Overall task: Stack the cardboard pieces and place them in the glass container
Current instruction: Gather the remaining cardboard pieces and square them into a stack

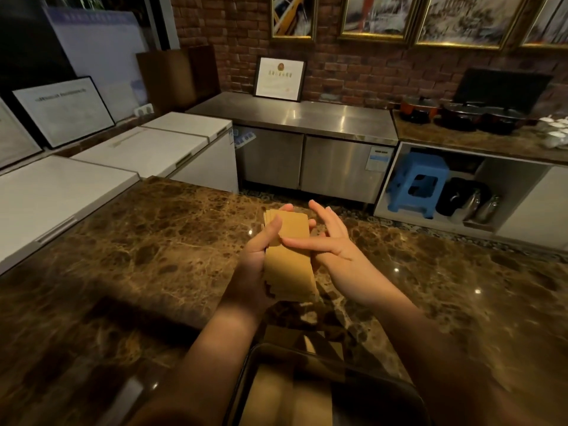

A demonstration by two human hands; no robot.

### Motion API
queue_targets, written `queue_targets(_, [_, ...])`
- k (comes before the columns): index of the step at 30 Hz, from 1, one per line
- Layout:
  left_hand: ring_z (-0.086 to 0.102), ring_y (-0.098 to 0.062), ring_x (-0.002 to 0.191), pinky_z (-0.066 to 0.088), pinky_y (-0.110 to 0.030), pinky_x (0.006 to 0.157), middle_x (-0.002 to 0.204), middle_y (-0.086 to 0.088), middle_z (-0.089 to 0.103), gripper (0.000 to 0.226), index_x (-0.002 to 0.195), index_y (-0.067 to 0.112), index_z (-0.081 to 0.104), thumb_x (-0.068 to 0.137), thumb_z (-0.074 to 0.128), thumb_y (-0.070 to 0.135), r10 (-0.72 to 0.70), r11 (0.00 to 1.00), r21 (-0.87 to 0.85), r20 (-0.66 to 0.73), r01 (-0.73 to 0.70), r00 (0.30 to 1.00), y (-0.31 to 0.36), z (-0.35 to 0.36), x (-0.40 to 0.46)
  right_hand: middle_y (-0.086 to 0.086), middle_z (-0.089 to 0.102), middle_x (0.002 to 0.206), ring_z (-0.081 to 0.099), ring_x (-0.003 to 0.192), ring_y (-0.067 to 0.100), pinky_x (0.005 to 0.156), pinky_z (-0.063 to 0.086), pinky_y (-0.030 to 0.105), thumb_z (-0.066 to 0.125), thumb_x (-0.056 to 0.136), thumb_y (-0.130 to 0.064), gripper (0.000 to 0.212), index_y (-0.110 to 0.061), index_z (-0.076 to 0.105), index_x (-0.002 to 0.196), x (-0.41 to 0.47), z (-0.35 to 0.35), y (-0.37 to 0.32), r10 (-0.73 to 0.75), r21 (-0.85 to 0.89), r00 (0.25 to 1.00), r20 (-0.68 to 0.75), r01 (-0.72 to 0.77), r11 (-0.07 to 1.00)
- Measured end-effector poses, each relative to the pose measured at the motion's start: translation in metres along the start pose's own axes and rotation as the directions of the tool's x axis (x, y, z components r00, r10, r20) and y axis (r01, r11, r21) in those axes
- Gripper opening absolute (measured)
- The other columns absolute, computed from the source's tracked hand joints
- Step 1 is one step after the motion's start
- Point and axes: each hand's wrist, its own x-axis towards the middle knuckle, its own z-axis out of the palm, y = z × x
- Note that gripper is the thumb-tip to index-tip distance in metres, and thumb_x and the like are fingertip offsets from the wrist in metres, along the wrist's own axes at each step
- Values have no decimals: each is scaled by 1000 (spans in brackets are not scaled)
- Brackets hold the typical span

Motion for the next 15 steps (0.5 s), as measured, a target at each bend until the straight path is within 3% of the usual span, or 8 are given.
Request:
queue_targets(4, [71,-36,104,60,-47,77,126,-20,69,63,139,26,54,79,73,27,-5,998,-60,-15,4,1000,-18,-13,-2,-19,4,167,-8,152,6,124,0,43,50,82,-14,56,-65,69,96,8,-11,-5,67,-2,986,151,-67,998])
queue_targets(5, [72,-35,103,61,-45,74,124,-19,70,66,141,26,52,78,72,26,1,999,-45,-32,-2,999,-20,-19,-3,-17,7,167,4,152,8,123,12,32,49,78,-16,53,-59,72,99,8,-11,-4,55,53,982,180,-65,996])
queue_targets(7, [72,-32,102,60,-42,72,123,-16,71,66,141,28,53,77,71,24,-11,1000,18,-67,12,998,-18,-17,-6,-15,22,162,32,139,-4,101,36,8,47,79,-14,49,-44,76,105,1,-4,3,7,257,982,188,-56,965])
queue_targets(8, [72,-30,104,60,-40,75,125,-14,71,64,141,27,54,79,70,23,4,998,66,-92,2,996,-13,-15,-9,-14,30,158,39,132,-10,94,41,6,46,81,-13,48,-39,76,110,-3,1,6,-7,369,986,167,-56,928])
queue_targets(11, [69,-17,105,56,-25,85,127,-21,65,48,131,4,56,86,64,18,18,980,-195,-93,-36,995,2,-38,-12,6,54,149,56,130,13,102,49,26,42,85,-7,53,-24,65,130,-11,17,30,77,745,993,87,-116,657])
queue_targets(12, [70,-18,100,57,-28,82,127,-24,62,39,129,9,57,90,59,14,24,970,-238,-110,-50,994,6,-44,-11,9,62,140,62,125,22,100,52,31,41,87,-3,52,-23,65,128,-12,19,38,159,777,986,58,-145,613])
queue_targets(13, [69,-22,95,58,-34,79,126,-23,60,37,130,15,54,93,52,10,72,973,-206,-170,-107,983,8,-45,-13,8,68,130,67,116,24,94,55,31,42,90,1,49,-24,67,124,-12,19,45,236,715,971,26,-183,674])
queue_targets(15, [66,-28,93,57,-41,76,121,-18,58,43,135,24,47,95,44,7,107,983,-127,-189,-132,976,11,-51,-12,3,68,118,68,93,17,77,54,25,57,95,-5,35,-29,65,119,-13,18,52,306,262,951,40,-306,915])
